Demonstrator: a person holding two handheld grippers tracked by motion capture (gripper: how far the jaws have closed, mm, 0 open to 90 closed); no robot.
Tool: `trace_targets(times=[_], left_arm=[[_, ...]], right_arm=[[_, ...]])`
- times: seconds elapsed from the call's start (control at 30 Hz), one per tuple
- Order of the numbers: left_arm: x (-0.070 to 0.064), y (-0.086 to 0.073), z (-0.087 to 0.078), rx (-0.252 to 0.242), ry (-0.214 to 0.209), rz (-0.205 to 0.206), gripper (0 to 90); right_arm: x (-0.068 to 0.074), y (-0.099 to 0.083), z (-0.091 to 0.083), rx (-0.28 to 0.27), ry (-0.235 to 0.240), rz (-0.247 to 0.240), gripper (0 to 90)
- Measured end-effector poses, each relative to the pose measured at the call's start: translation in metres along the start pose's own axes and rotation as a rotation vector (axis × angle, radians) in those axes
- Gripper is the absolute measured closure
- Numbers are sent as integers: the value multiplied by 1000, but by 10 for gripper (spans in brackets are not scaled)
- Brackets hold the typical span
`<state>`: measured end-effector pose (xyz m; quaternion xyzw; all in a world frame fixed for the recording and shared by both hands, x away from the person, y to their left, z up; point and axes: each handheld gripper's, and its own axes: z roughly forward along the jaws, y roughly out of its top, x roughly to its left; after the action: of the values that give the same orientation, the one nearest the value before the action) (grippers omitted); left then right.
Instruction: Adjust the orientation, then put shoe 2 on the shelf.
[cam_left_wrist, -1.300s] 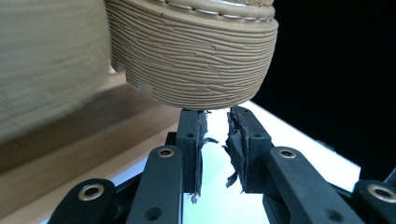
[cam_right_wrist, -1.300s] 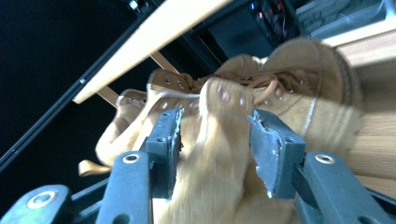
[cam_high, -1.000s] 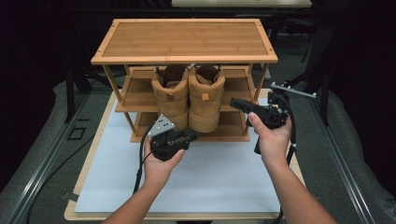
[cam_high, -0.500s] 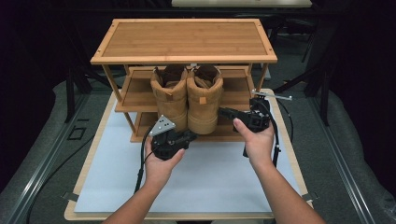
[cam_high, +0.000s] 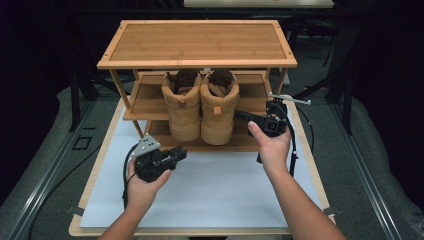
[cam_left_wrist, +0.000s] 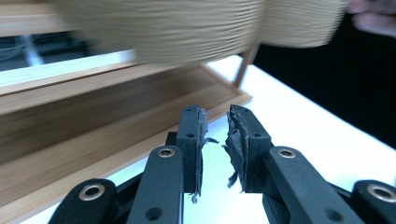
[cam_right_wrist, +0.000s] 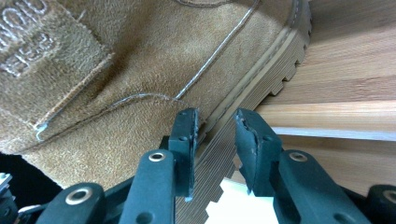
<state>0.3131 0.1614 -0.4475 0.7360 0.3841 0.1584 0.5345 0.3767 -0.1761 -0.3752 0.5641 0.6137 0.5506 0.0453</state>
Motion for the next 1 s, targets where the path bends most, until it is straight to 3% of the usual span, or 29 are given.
trace_targets(times=[0.1, 0.17, 0.23, 0.4, 0.47, 0.53, 0.6, 0.67, 0.7, 0.8, 0.83, 0.87, 0.9, 1.0], left_arm=[[18, 4, -11, -20, 61, -31, 756], [29, 12, -16, -50, 103, -65, 759], [38, 24, -20, -70, 156, -68, 771], [42, 55, -13, -79, 254, -88, 780], [39, 63, -5, -72, 261, -77, 791], [34, 67, 5, -76, 235, -75, 821], [29, 70, 10, -72, 238, -78, 896], [26, 71, 11, -68, 253, -71, 898], [27, 70, 10, -70, 247, -73, 899], [31, 70, 9, -75, 217, -104, 900], [31, 70, 10, -78, 214, -95, 900], [30, 71, 10, -77, 215, -89, 900], [30, 72, 10, -74, 215, -88, 900], [30, 76, 10, -69, 219, -66, 900]], right_arm=[[1, 0, 0, -1, -6, -1, 681], [1, -1, 0, -7, -6, -5, 681], [1, -1, 0, -9, -5, -8, 682], [2, -3, 0, -33, -17, -20, 703], [3, -5, 1, -54, -32, -37, 714], [4, -6, 2, -62, -46, -42, 722], [4, -6, 3, -70, -46, -42, 730], [5, -7, 3, -83, -71, -61, 732], [5, -8, 6, -84, -110, -78, 739], [3, -10, 13, -98, -124, -89, 807], [3, -9, 14, -98, -136, -82, 837], [3, -7, 16, -99, -116, -75, 900], [5, -6, 16, -99, -125, -76, 900], [15, -2, 18, -89, -171, -136, 900]])
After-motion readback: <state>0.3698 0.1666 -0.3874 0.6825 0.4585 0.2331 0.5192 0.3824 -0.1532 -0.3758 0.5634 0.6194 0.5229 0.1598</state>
